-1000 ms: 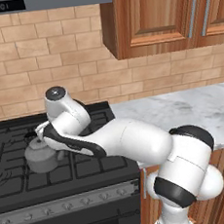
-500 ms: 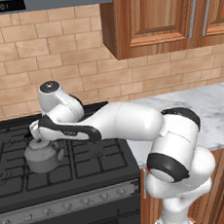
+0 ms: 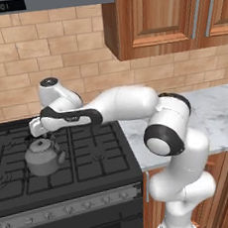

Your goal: The kettle is done boiling. Turn off the stove, then wait for 300 timesteps before moving the kettle to the dining table.

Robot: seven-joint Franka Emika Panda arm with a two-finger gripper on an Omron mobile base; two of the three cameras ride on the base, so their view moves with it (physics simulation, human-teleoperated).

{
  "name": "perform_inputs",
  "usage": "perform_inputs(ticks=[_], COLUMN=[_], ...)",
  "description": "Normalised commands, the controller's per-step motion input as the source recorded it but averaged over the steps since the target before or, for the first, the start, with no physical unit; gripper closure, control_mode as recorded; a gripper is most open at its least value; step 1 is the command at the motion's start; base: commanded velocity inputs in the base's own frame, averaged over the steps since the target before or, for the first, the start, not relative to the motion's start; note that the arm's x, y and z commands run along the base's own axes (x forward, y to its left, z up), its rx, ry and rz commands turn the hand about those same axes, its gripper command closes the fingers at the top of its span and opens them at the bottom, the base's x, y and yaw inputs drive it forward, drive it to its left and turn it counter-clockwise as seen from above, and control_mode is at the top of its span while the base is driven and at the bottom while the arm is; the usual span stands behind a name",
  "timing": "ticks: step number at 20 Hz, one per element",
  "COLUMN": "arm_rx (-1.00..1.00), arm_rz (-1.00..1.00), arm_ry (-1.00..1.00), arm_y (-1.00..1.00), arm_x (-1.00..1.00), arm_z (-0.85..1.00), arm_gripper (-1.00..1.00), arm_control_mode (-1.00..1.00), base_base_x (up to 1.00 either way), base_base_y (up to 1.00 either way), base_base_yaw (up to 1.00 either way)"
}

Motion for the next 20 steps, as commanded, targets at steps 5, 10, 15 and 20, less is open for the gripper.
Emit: perform_inputs(ticks=[5, 10, 15, 20], arm_rx=[0.00, 0.00, 0.00, 0.02], arm_rz=[0.01, 0.01, 0.00, 0.00], arm_ry=[0.00, 0.00, 0.00, 0.00], arm_y=[0.25, 0.23, 0.00, 0.00], arm_x=[0.00, 0.00, -0.13, -0.18], arm_z=[-0.17, -0.11, -0.15, -0.23], arm_gripper=[-1.00, -1.00, -1.00, -1.00], arm_control_mode=[-1.00, -1.00, -1.00, -1.00], base_base_x=[0.00, 0.00, 0.00, 0.00], base_base_y=[0.00, 0.00, 0.00, 0.00], base_base_yaw=[0.00, 0.00, 0.00, 0.00])
